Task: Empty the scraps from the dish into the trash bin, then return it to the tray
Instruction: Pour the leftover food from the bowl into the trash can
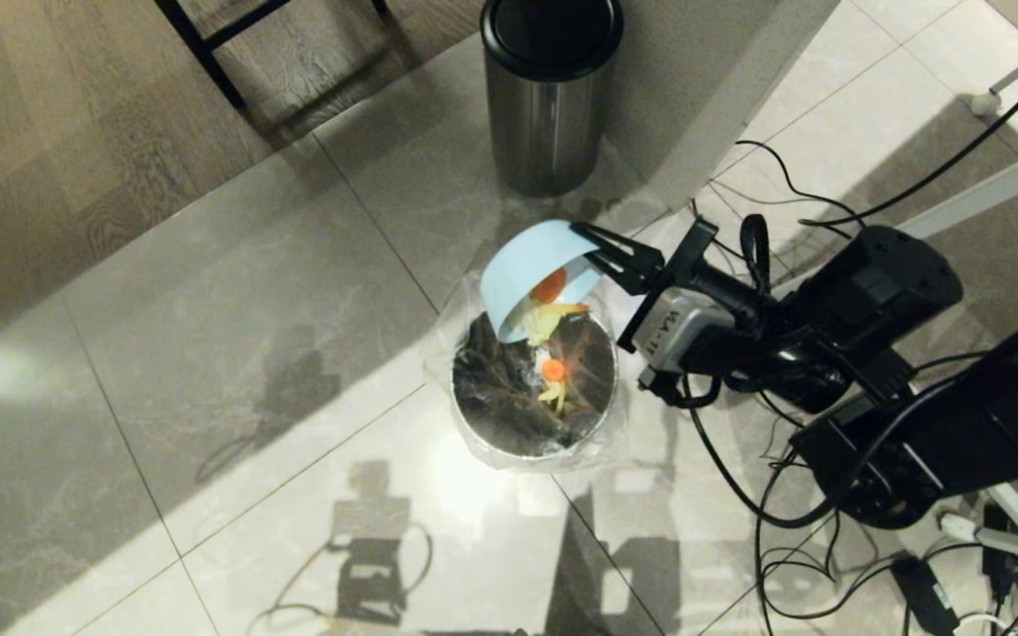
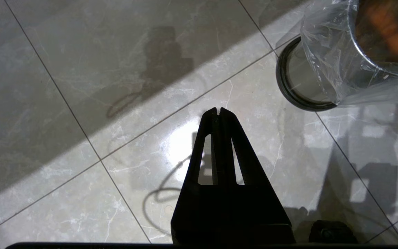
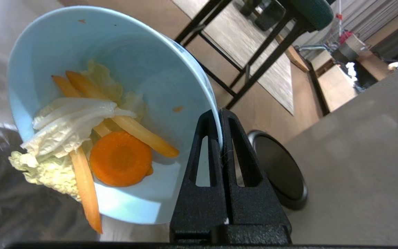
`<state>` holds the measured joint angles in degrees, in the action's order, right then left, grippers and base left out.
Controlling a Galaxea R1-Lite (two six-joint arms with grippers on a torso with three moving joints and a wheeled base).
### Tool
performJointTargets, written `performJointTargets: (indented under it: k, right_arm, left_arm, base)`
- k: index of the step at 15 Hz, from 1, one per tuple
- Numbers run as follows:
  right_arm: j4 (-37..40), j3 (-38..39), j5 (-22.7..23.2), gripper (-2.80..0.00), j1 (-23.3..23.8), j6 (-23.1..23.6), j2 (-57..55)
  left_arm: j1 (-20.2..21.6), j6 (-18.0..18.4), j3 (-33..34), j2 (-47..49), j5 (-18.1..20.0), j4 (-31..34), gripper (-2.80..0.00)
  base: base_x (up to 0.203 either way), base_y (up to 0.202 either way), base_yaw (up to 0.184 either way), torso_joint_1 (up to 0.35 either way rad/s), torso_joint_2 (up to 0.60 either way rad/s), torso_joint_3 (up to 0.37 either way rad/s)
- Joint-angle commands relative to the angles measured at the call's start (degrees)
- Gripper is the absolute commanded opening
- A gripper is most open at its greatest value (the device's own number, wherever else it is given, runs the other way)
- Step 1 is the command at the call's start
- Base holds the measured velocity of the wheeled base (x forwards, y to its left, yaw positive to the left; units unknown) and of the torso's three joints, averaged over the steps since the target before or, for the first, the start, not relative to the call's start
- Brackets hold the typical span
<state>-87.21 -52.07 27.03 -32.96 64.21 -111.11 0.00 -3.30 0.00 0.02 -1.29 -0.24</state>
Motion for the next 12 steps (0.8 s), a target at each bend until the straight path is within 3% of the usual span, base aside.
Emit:
performJointTargets:
  k: [1, 4, 12]
  right_arm:
    - [-2.7, -0.1, 1.2, -2.8, 0.0, -0.9, 0.0]
    - [-2.7, -0.1, 5.1, -2.8, 0.0, -2.9, 0.1]
    - [-2.7, -4.2, 8.5, -2.8, 0.0, -7.3, 1.2]
  left_arm:
    - [0.0, 0.0, 0.0, 0.1, 0.0, 0.0, -2.8]
    - [0.0, 0.0, 0.0, 0.1, 0.0, 0.0, -2.8]
    - [0.0, 0.0, 0.0, 0.1, 0.0, 0.0, -2.8]
  base:
    - [0.0, 0.0, 0.0, 0.0, 0.0, 0.0]
    - [0.0, 0.0, 0.0, 0.0, 0.0, 0.0]
    - [0.0, 0.0, 0.0, 0.0, 0.0, 0.0]
